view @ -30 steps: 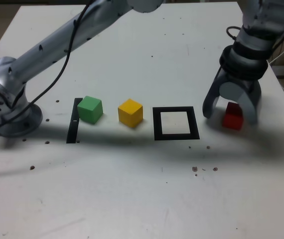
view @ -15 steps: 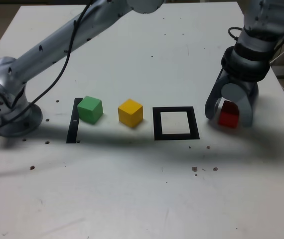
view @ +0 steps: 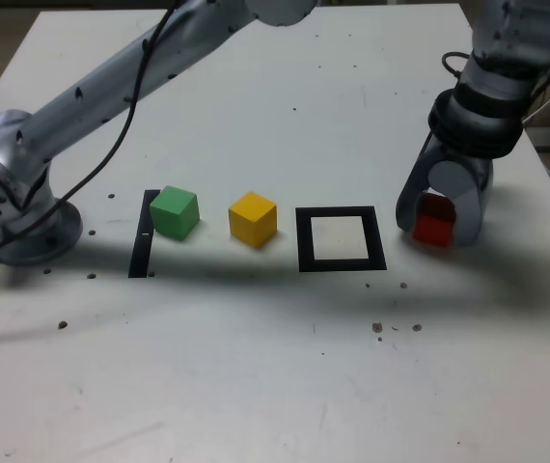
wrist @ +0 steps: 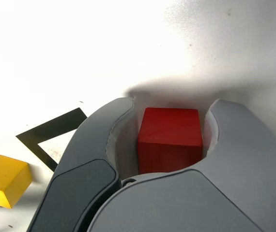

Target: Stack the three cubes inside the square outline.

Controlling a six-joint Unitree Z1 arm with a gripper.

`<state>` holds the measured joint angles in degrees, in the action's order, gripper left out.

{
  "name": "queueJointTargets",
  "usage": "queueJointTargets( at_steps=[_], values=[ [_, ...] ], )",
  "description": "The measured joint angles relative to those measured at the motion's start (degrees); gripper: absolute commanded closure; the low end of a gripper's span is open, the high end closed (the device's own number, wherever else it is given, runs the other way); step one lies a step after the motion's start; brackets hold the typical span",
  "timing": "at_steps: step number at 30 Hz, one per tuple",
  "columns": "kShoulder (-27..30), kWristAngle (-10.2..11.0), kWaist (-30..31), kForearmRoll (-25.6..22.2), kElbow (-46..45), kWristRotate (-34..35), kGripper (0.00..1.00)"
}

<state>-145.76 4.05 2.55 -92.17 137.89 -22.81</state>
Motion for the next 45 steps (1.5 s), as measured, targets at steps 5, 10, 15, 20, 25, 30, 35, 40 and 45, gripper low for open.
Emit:
queueJointTargets(
  at_steps=[5,10,15,20,25,30,35,40,45],
  values=[
    [0.2,0.5,0.2,-0.1,-0.1,0.0,0.65],
    [2.8,1.2,0.5,-0.2,-2.5,0.0,0.65],
    [5.9,2.2,0.6,-0.2,-7.5,0.1,0.65],
    [10.6,2.8,0.6,0.9,-13.7,1.5,0.65],
    [14.5,2.9,0.6,2.5,-19.8,3.4,0.65],
    [18.6,1.6,0.6,5.1,-27.1,5.7,0.65],
    [22.2,-0.9,0.6,9.7,-33.4,8.4,0.65],
    [23.9,-3.1,0.6,12.2,-35.8,10.7,0.65],
    [24.3,-5.1,0.6,13.5,-37.4,13.1,0.65]
  ],
)
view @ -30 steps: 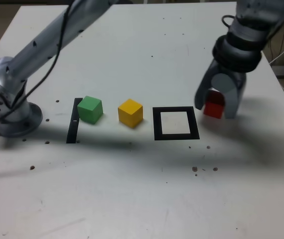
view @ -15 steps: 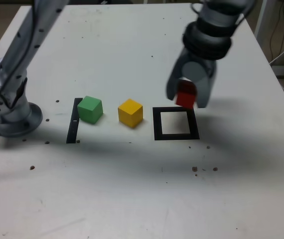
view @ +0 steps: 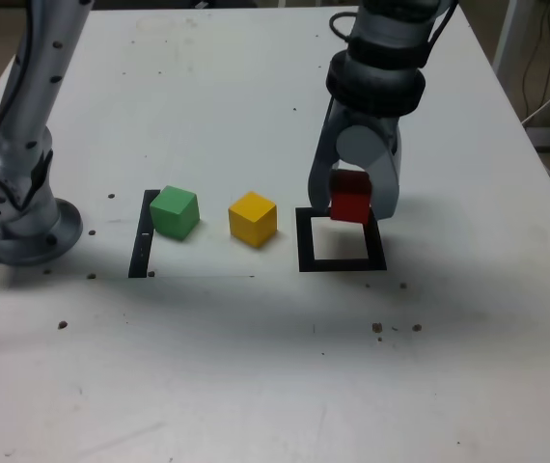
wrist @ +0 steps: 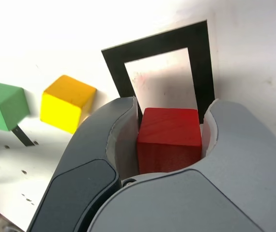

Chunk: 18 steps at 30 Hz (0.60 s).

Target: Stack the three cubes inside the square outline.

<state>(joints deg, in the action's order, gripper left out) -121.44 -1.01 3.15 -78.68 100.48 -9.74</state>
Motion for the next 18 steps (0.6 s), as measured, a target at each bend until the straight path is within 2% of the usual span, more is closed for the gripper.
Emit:
queueJointTargets(
  at_steps=[6,18],
  values=[
    [0.0,-1.8,-0.8,1.7,-2.1,1.1,0.65],
    [-0.9,-2.0,-2.7,5.7,-6.2,1.1,0.65]
  ],
)
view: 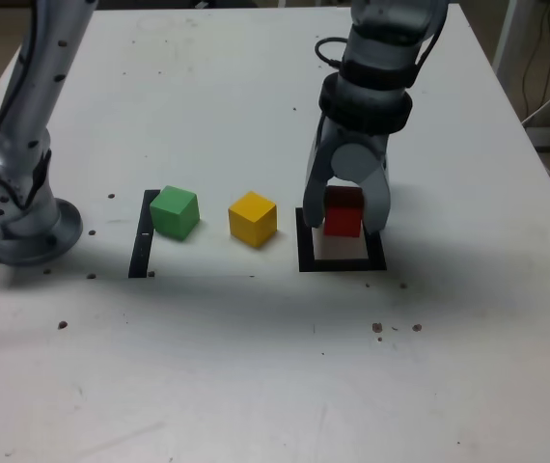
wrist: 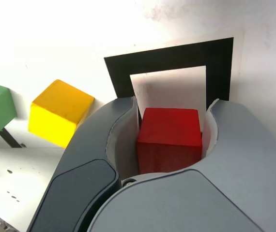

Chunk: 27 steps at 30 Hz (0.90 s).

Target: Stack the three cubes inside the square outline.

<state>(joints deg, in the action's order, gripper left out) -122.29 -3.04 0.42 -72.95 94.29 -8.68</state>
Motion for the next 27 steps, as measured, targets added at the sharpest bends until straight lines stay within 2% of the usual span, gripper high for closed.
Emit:
queueJointTargets(
  at_steps=[14,16,22,27],
  values=[
    [-1.2,-0.4,-1.1,3.9,-3.8,-0.3,0.63],
    [-1.2,-0.5,-1.1,4.3,-3.9,-0.4,0.55],
    [-1.4,-1.1,-1.1,5.1,-3.9,-1.6,0.08],
    [-1.9,-1.1,-1.1,5.5,-4.3,-1.8,0.02]
  ],
)
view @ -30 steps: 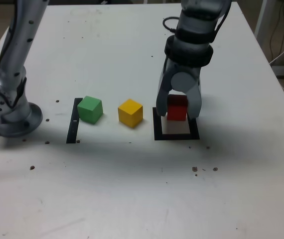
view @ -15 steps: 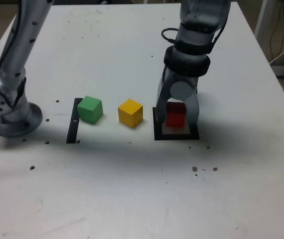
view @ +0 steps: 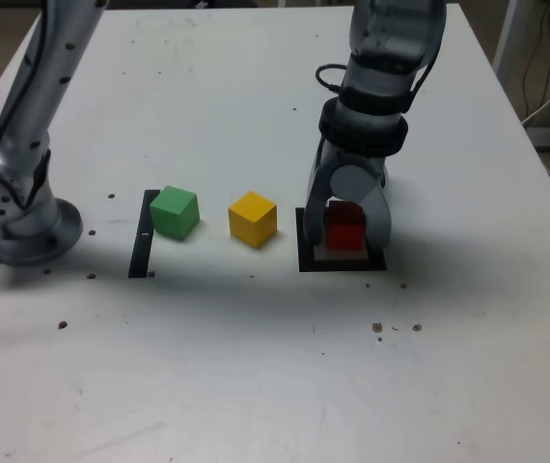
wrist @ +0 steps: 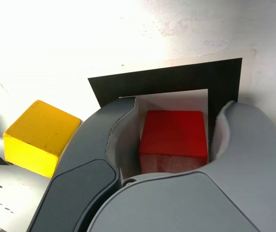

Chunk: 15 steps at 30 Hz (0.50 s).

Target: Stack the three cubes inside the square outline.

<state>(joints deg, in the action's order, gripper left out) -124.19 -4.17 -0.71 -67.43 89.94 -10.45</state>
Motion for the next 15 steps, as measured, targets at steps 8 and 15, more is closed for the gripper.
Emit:
queueJointTargets(
  at_steps=[8,15],
  values=[
    [1.6,0.4,0.0,0.1,-1.2,0.0,0.01],
    [5.7,2.2,0.0,-0.8,-2.4,0.6,0.01]
  ],
)
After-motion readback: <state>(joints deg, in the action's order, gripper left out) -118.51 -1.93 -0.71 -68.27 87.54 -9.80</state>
